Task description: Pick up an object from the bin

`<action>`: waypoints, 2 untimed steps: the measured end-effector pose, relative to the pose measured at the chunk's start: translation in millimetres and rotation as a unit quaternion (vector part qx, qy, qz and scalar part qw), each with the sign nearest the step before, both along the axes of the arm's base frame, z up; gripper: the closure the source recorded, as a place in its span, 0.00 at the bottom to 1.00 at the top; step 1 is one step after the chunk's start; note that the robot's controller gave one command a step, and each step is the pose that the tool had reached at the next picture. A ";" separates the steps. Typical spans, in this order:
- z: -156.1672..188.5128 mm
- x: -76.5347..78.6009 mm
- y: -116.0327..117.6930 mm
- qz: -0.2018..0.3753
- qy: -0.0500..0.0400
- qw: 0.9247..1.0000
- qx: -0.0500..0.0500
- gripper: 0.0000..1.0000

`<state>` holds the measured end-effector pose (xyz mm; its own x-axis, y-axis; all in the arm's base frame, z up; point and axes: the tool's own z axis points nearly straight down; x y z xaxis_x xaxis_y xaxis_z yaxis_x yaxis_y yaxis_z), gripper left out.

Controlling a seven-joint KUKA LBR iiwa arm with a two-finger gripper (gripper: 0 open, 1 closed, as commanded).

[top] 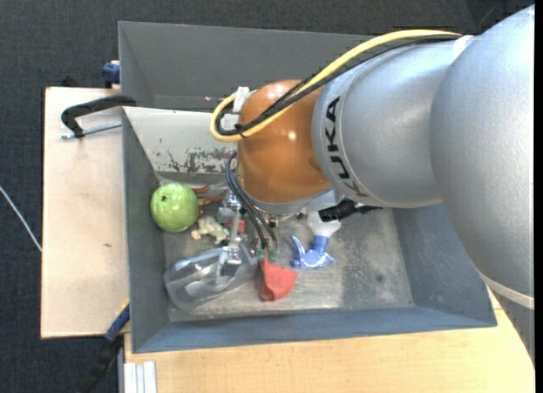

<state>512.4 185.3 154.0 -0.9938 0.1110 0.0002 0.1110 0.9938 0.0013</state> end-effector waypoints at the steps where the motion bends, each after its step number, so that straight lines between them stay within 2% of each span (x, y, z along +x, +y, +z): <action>1: -1.6 0.5 -1.5 -0.001 0.000 1.000 0.000 0.00; 2: -41.1 1.2 3.1 0.037 0.001 0.999 -0.001 0.00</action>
Offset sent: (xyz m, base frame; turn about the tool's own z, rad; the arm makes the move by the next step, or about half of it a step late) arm -0.0006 0.0068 -0.0840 -0.1361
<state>513.6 188.4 112.9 -0.9993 0.0369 0.0019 0.0369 0.9993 -0.0015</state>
